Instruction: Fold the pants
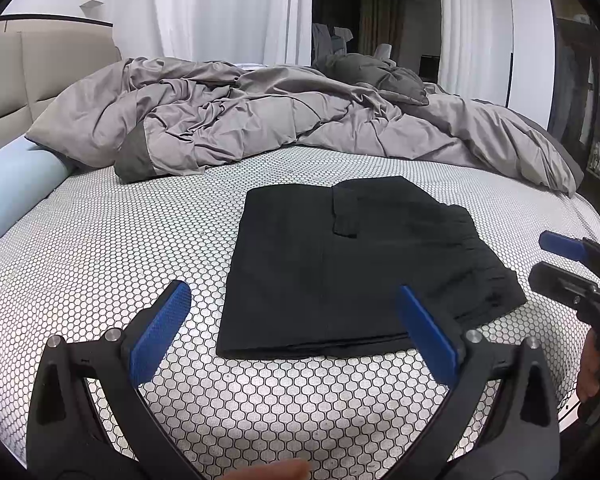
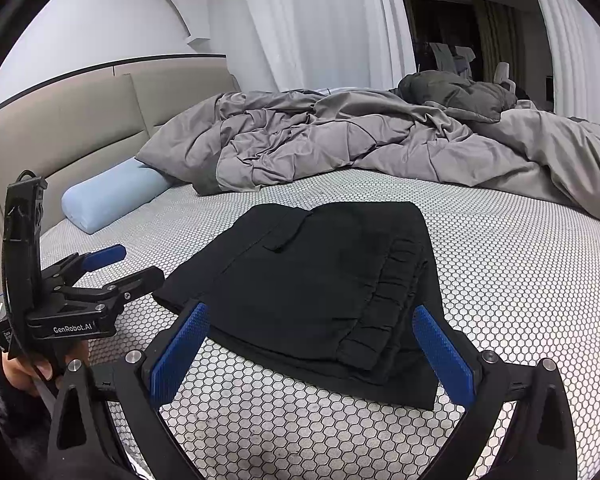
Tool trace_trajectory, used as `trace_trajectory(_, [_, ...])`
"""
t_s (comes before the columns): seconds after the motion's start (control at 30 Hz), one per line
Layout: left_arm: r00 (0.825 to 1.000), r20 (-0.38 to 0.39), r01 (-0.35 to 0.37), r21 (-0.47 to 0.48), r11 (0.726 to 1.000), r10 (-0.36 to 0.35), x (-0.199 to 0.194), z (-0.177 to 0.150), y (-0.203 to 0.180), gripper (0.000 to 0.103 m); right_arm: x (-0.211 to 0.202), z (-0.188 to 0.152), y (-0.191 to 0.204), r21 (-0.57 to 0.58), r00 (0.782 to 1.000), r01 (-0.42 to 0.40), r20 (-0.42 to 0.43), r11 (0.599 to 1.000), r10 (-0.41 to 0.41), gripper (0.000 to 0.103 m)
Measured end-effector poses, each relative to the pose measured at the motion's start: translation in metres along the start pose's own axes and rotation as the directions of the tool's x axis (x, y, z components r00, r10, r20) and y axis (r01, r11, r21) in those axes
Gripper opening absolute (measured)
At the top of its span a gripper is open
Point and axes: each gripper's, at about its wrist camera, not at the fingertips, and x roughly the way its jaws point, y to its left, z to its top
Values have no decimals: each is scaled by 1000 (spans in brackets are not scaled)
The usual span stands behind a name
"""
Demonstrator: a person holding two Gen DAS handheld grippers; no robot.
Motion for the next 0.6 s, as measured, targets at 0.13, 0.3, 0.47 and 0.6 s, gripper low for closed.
trace_trajectory(0.13, [1000, 2, -3, 7, 1000, 3, 0, 0, -1, 102, 1, 0, 0, 0, 1000, 0, -2, 1000, 0, 103])
trace_trajectory(0.3, [1000, 0, 1, 19, 1000, -1, 1, 1, 1, 102, 2, 0, 0, -5, 1000, 1, -5, 1000, -1, 103])
trace_trajectory(0.47, [1000, 0, 8, 21, 1000, -8, 3, 1, 4, 102, 3, 0, -1, -3, 1000, 0, -5, 1000, 0, 103])
trace_trajectory(0.6, [1000, 6, 12, 30, 999, -12, 3, 1, 7, 102, 3, 0, 0, -7, 1000, 0, -7, 1000, 0, 103])
